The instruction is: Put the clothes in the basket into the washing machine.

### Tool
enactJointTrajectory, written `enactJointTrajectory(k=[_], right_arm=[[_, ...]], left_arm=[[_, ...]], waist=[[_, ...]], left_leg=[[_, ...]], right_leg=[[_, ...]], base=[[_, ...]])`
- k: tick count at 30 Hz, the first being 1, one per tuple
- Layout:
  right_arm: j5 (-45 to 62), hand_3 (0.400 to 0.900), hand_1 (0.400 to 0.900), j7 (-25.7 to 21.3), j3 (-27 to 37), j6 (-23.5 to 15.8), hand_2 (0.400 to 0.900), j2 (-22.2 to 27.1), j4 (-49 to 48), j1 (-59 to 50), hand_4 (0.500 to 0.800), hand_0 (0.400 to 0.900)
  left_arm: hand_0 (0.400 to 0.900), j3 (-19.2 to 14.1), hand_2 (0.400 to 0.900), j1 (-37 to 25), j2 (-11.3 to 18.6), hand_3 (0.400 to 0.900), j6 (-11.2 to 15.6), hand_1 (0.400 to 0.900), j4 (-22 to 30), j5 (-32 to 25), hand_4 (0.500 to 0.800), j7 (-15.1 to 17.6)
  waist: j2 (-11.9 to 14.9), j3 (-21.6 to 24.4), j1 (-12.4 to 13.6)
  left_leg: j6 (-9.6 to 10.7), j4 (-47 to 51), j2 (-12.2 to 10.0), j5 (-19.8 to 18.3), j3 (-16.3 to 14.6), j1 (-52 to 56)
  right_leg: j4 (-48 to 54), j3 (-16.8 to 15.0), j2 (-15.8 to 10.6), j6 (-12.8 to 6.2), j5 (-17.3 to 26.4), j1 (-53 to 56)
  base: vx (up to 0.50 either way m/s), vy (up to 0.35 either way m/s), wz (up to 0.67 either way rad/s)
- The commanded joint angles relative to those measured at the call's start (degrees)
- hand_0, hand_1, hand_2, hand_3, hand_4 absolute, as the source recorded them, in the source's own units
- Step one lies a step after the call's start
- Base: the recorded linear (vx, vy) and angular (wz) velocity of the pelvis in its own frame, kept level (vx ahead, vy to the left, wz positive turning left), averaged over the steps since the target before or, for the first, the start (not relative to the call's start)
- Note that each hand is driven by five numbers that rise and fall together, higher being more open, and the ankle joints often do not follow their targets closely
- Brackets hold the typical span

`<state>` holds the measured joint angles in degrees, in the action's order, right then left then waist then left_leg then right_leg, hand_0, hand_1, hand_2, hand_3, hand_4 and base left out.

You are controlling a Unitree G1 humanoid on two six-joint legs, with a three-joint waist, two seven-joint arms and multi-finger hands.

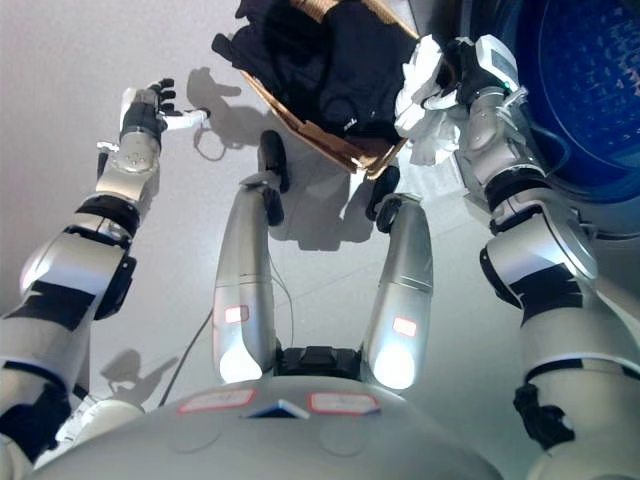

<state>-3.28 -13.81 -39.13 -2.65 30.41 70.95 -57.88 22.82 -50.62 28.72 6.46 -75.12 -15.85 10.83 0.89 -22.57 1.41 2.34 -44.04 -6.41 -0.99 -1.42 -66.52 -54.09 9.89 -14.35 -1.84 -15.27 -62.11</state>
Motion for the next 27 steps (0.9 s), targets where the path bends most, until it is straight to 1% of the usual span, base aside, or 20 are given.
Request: enactJointTrajectory(k=[1, 5, 6, 7, 9, 10, 12, 13, 16, 23, 24, 25, 26, 27], right_arm=[[1.6, 0.9, 0.9, -3.5, -2.3, -1.1, 0.9, 4.4, 1.9, -2.5, 0.8, 0.9], [2.9, 0.9, 0.9, -3.8, -2.8, -1.2, 0.9, 4.7, 4.2, -4.3, 0.8, 0.9], [2.9, 0.9, 0.9, -3.8, -2.8, -1.2, 0.9, 4.7, 4.3, -4.3, 0.8, 0.9], [4.0, 0.9, 0.9, -4.1, -2.6, -1.4, 0.9, 4.6, 4.5, -4.9, 0.8, 0.9], [4.2, 0.9, 0.9, -4.3, -2.7, -1.5, 0.9, 4.5, 4.9, -5.0, 0.8, 0.9], [4.8, 0.9, 0.9, -4.2, -3.1, -1.5, 0.9, 4.5, 4.9, -5.7, 0.8, 0.9], [4.8, 0.9, 0.9, -4.0, -3.2, -1.4, 0.9, 4.5, 5.1, -5.7, 0.8, 0.9], [5.2, 0.9, 0.9, -3.8, -3.6, -1.4, 0.9, 4.3, 5.9, -6.1, 0.8, 0.9], [6.5, 0.9, 0.9, -4.0, -3.5, -2.0, 0.9, 4.0, 5.6, -6.1, 0.8, 0.9], [7.4, 0.9, 0.9, -3.5, -3.6, -2.7, 0.9, 2.6, 4.4, -5.2, 0.8, 0.9], [7.7, 0.869, 0.869, -3.4, -3.6, -2.7, 0.869, 2.5, 4.2, -5.3, 0.781, 0.869], [8.1, 0.775, 0.775, -3.1, -3.8, -2.8, 0.775, 2.4, 3.9, -5.5, 0.725, 0.775], [7.9, 0.639, 0.639, -3.0, -3.8, -3.0, 0.639, 2.1, 3.7, -5.3, 0.644, 0.639], [8.0, 0.543, 0.543, -3.1, -4.0, -3.0, 0.543, 2.2, 3.7, -5.3, 0.586, 0.543]], left_arm=[[0.9, 0.2, 0.9, -0.5, 2.3, 0.9, 1.4, 0.9, -3.9, -1.9, 0.8, 1.8], [0.9, 0.2, 0.9, -1.9, 3.2, 0.9, 1.4, 0.9, -5.1, -2.5, 0.8, 1.5], [0.9, 0.2, 0.9, -1.9, 3.2, 0.9, 1.4, 0.9, -5.1, -2.5, 0.8, 1.5], [0.9, -0.1, 0.9, -2.7, 3.5, 0.9, 1.4, 0.9, -5.2, -2.8, 0.8, 1.5], [0.9, -0.1, 0.9, -3.1, 3.5, 0.9, 1.6, 0.9, -5.3, -3.1, 0.8, 1.7], [0.9, 0.2, 0.9, -3.7, 3.8, 0.9, 1.6, 0.9, -5.4, -3.8, 0.8, 1.9], [0.9, 0.2, 0.9, -3.6, 3.7, 0.9, 1.6, 0.9, -5.4, -3.9, 0.8, 2.0], [0.9, 0.0, 0.9, -4.2, 4.0, 0.9, 1.6, 0.9, -5.7, -4.2, 0.8, 2.0], [0.9, -0.4, 0.9, -3.9, 4.2, 0.9, 1.8, 0.9, -5.5, -4.3, 0.8, 2.4], [0.9, -0.6, 0.9, -1.8, 3.2, 0.9, 2.1, 0.9, -5.2, -3.7, 0.8, 2.9], [0.9, -0.6, 0.9, -1.8, 3.1, 0.9, 2.0, 0.9, -5.2, -3.7, 0.8, 2.9], [0.9, -0.6, 0.9, -2.1, 3.1, 0.9, 2.0, 0.9, -5.1, -3.8, 0.8, 3.0], [0.9, -0.6, 0.9, -2.0, 3.0, 0.9, 2.1, 0.9, -4.9, -3.6, 0.8, 2.9], [0.9, -0.6, 0.9, -1.9, 3.0, 0.9, 2.2, 0.9, -4.8, -3.7, 0.8, 3.0]], waist=[[-1.9, 4.5, 0.1], [-2.1, 5.4, 0.6], [-2.2, 5.5, 0.6], [-2.1, 5.8, 0.6], [-2.1, 5.9, 0.6], [-1.9, 6.0, 0.6], [-1.8, 6.2, 0.6], [-1.7, 6.3, 0.8], [-1.8, 6.0, 1.2], [-1.5, 6.8, 1.2], [-1.4, 6.9, 1.2], [-1.3, 7.2, 1.2], [-1.3, 7.4, 1.3], [-1.3, 7.5, 1.3]], left_leg=[[2.7, -9.3, 0.9, -8.9, 0.2, -3.1], [2.4, -15.8, 0.9, -11.9, 0.5, -8.7], [2.4, -16.0, 0.9, -12.0, 0.6, -9.0], [2.1, -18.3, 1.0, -13.1, 0.7, -11.0], [2.0, -19.8, 1.1, -13.7, 0.6, -12.2], [1.9, -22.5, 1.1, -14.8, 0.8, -13.8], [1.9, -24.1, 1.1, -15.7, 0.8, -14.7], [1.8, -27.4, 1.0, -17.3, 0.8, -16.3], [1.3, -30.8, 0.9, -19.1, 0.7, -18.0], [0.9, -33.3, 1.6, -20.5, 1.0, -18.2], [0.8, -33.1, 1.7, -20.4, 0.9, -18.1], [0.8, -32.8, 1.8, -20.2, 1.0, -18.0], [0.8, -32.8, 2.0, -20.1, 1.1, -18.2], [0.9, -32.7, 2.1, -20.0, 1.1, -18.4]], right_leg=[[-0.6, -0.9, 1.4, -0.82, 0.5, -1.8], [-6.4, -1.3, 0.9, -0.33, -2.0, -7.3], [-6.5, -1.3, 0.9, -0.33, -2.1, -7.5], [-8.4, -1.7, 0.8, -0.1, -3.0, -9.3], [-10.1, -2.1, 0.7, -0.06, -3.7, -10.6], [-13.0, -2.6, 0.2, -0.05, -4.7, -12.4], [-14.4, -2.9, 0.0, -0.04, -5.3, -13.5], [-17.5, -3.3, -0.6, 0.14, -6.5, -15.1], [-20.7, -3.9, -0.6, 0.57, -8.1, -17.1], [-22.9, -4.5, -0.9, 0.65, -9.2, -17.5], [-22.8, -4.5, -0.8, 0.71, -9.2, -17.4], [-22.7, -4.6, -0.8, 0.77, -9.1, -17.5], [-22.7, -4.5, -0.7, 0.76, -9.1, -17.7], [-22.6, -4.5, -0.7, 0.85, -9.1, -17.8]], base=[[-0.03, -0.004, 0.06], [-0.01, 0.004, 0.0], [0.0, 0.0, 0.0], [0.0, 0.0, 0.0], [0.0, 0.0, 0.0], [0.0, 0.0, 0.0], [0.0, 0.0, 0.0], [0.0, 0.007, -0.03], [0.0, 0.016, -0.03], [0.01, 0.007, 0.01], [0.0, 0.0, 0.04], [0.0, -0.003, 0.06], [-0.01, -0.008, 0.08], [-0.02, -0.014, 0.07]])
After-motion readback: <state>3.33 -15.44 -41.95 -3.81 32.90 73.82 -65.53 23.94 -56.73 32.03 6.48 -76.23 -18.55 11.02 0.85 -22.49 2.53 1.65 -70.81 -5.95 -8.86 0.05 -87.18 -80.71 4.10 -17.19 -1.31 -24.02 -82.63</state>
